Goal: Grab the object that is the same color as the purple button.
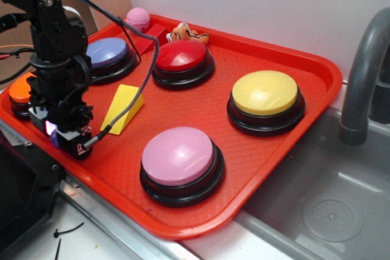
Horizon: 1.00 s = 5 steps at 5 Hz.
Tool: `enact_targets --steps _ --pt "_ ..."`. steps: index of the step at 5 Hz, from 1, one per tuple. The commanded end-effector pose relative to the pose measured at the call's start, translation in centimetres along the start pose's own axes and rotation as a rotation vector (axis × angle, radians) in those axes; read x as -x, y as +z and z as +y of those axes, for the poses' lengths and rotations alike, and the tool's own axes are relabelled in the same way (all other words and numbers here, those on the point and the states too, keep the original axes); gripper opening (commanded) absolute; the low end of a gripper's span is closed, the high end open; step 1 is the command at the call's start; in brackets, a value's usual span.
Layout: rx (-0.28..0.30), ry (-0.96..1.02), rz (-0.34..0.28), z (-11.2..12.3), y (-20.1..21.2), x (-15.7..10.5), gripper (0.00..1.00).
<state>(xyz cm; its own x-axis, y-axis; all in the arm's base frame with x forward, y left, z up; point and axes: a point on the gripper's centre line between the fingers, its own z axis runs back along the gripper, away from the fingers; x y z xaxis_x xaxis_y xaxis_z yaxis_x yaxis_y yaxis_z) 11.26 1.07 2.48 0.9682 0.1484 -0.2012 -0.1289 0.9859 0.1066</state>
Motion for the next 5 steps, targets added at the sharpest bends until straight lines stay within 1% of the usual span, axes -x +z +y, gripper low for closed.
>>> enact_targets --steps 1,2,3,4,5 --pt "0.083 0.017 -0.069 -0.5 6.2 -1.6 0.0" --pt "0.16 -0.019 -0.108 -0.8 10.0 -2.2 0.0" --pt "0.195 -0.052 -0.182 -1.0 13.9 -3.2 0.0" --pt "0.209 -0.039 -0.233 -0.4 15.7 -3.2 0.0" --pt "0.192 -0.031 -0.208 0.1 15.3 -4.1 0.0"
